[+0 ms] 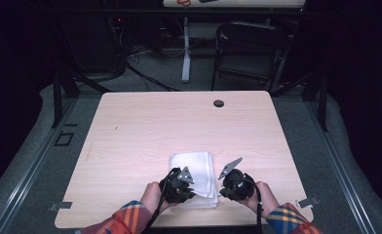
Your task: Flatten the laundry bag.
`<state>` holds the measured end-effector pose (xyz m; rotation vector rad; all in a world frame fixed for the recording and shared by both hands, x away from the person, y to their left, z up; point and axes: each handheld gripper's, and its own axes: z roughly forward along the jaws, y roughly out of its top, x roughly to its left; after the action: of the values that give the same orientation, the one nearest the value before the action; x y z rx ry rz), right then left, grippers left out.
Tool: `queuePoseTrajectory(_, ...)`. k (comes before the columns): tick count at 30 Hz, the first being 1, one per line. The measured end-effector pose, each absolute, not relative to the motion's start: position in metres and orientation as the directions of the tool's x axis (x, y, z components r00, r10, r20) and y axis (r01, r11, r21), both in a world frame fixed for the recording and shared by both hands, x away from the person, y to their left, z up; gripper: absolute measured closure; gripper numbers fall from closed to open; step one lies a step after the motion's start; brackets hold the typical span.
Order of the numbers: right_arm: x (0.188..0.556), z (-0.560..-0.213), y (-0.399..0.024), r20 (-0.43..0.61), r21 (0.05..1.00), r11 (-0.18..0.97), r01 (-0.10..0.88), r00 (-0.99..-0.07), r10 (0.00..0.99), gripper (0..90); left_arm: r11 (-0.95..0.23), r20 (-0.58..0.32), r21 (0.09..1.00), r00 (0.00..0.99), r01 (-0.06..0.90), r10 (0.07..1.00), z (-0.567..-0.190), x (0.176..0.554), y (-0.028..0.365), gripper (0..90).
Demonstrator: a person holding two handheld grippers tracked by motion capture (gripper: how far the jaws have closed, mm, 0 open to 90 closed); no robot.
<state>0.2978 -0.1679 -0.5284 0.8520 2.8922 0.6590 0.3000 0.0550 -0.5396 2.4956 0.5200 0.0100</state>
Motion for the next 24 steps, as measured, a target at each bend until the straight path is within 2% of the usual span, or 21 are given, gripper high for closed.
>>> queuePoseTrajectory(15, 0.307, -0.545, -0.131, 0.049, 0.432, 0.761, 0.483, -0.856, 0.515, 90.0, -0.771, -0.087, 0.540, 0.933, 0.338, 0.348, -0.544, 0.299, 0.052, 81.6)
queuePoseTrajectory(18, 0.310, -0.550, -0.131, 0.051, 0.411, 0.770, 0.487, -0.856, 0.515, 90.0, -0.775, -0.095, 0.532, 0.934, 0.340, 0.344, -0.547, 0.299, 0.050, 75.4)
queuePoseTrajectory(23, 0.311, -0.552, -0.131, 0.055, 0.398, 0.767, 0.503, -0.848, 0.527, 90.0, -0.770, -0.097, 0.539, 0.933, 0.343, 0.347, -0.548, 0.296, 0.044, 59.8)
queuePoseTrajectory(24, 0.311, -0.551, -0.131, 0.048, 0.389, 0.775, 0.499, -0.851, 0.523, 90.0, -0.774, -0.098, 0.535, 0.935, 0.337, 0.339, -0.548, 0.296, 0.042, 59.1)
